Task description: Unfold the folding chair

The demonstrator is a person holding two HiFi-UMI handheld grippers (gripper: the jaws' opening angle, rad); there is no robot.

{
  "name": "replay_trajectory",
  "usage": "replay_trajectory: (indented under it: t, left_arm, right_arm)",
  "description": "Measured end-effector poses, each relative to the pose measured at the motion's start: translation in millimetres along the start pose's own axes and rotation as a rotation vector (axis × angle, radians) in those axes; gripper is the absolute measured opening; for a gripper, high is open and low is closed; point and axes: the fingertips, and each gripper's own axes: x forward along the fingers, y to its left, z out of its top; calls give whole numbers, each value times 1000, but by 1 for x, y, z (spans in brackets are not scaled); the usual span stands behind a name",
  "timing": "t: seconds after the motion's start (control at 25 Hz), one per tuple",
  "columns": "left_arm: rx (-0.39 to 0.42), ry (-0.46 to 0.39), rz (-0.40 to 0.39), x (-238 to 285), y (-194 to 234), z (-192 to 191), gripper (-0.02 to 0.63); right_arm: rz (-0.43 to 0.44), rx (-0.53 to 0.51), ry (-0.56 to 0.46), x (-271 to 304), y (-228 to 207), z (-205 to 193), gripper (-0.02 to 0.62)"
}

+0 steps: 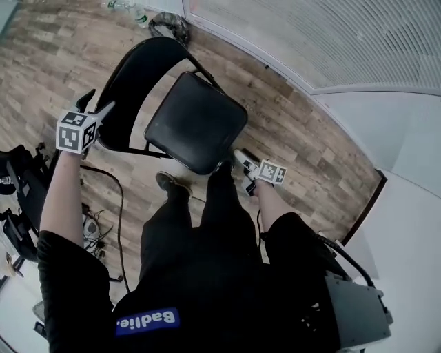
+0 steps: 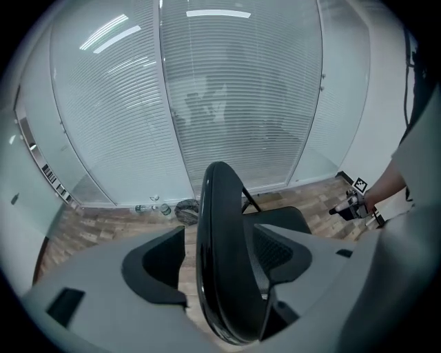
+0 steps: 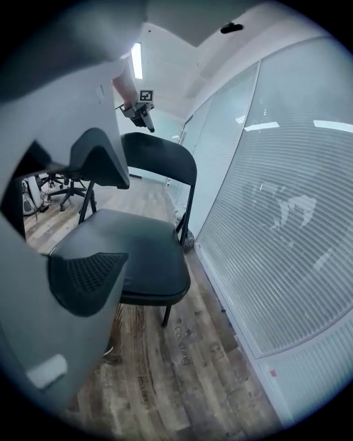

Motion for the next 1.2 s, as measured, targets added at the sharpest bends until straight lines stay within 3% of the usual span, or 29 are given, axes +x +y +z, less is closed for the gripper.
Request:
replay_trajectory:
  t: [0.16, 0.48, 0.84, 1.2]
  left_arm:
    - [-44, -35, -15, -23, -18, -3, 291]
    - [-158, -112, -40, -52, -53, -8, 291]
    - [-374, -308, -102, -101, -120, 10, 290]
    - [-285, -450, -229, -149, -191, 60, 289]
  right_arm:
    - [34, -69, 37, 1, 48, 7, 270]
    - [85, -149, 16, 4, 135, 19, 269]
    - [142, -328, 36, -1, 235, 34, 268]
    - [270, -543, 15, -23, 345, 41, 230]
